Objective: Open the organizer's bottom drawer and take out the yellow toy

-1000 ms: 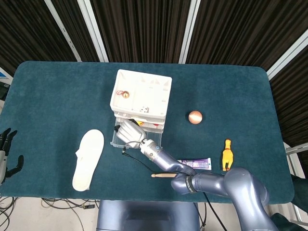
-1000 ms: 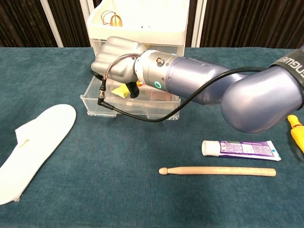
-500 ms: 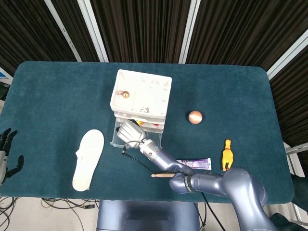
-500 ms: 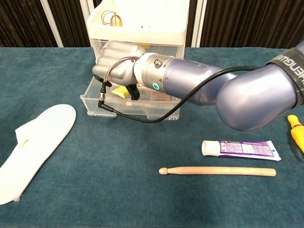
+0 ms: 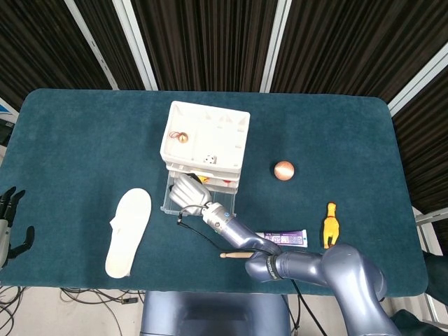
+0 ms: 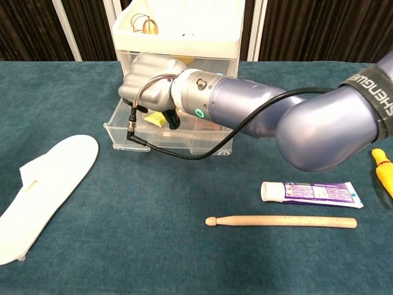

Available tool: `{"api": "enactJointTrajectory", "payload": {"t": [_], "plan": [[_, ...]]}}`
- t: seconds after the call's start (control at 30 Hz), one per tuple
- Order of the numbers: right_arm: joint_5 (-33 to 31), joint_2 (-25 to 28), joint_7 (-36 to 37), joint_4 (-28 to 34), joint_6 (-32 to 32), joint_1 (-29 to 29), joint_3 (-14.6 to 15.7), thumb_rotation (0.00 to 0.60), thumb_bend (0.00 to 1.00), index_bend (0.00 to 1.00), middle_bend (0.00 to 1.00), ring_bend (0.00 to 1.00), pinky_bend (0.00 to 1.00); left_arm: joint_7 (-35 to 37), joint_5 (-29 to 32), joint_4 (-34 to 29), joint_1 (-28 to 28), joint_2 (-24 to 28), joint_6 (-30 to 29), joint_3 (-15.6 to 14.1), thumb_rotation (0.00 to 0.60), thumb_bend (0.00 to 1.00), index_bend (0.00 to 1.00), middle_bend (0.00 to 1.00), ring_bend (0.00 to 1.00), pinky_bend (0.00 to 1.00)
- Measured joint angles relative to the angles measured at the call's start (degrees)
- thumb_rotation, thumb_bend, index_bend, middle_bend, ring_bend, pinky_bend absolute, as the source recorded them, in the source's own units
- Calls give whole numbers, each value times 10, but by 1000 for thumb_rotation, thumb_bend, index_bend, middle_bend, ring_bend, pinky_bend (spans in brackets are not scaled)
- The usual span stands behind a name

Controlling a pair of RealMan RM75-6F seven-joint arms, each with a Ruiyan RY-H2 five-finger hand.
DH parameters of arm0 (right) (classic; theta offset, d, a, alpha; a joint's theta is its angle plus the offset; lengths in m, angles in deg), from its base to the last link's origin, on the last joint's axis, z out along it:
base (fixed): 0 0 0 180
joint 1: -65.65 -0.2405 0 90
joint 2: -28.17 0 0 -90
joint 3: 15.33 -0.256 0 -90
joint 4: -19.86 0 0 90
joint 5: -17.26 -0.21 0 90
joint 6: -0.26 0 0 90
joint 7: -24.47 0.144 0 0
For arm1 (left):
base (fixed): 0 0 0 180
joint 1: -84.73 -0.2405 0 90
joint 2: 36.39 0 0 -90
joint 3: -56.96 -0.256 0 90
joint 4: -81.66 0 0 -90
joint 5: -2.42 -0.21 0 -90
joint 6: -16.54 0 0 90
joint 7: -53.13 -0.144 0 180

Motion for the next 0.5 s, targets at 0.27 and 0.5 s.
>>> {"api": "enactJointTrajectory", "payload": {"t": [0.27,0.5], "plan": [[-4,-2,-23,0,2,-3,1,600,200,467,1000,1000,1000,0,1,-2,1,1,4,-1,600,463,61,0,0,0],[-17,0,-43,4,-3,-8,0,600,199,466,1000,1000,1000,1,1,-2,1,2,5,-1,600,463,61,0,0,0]]}}
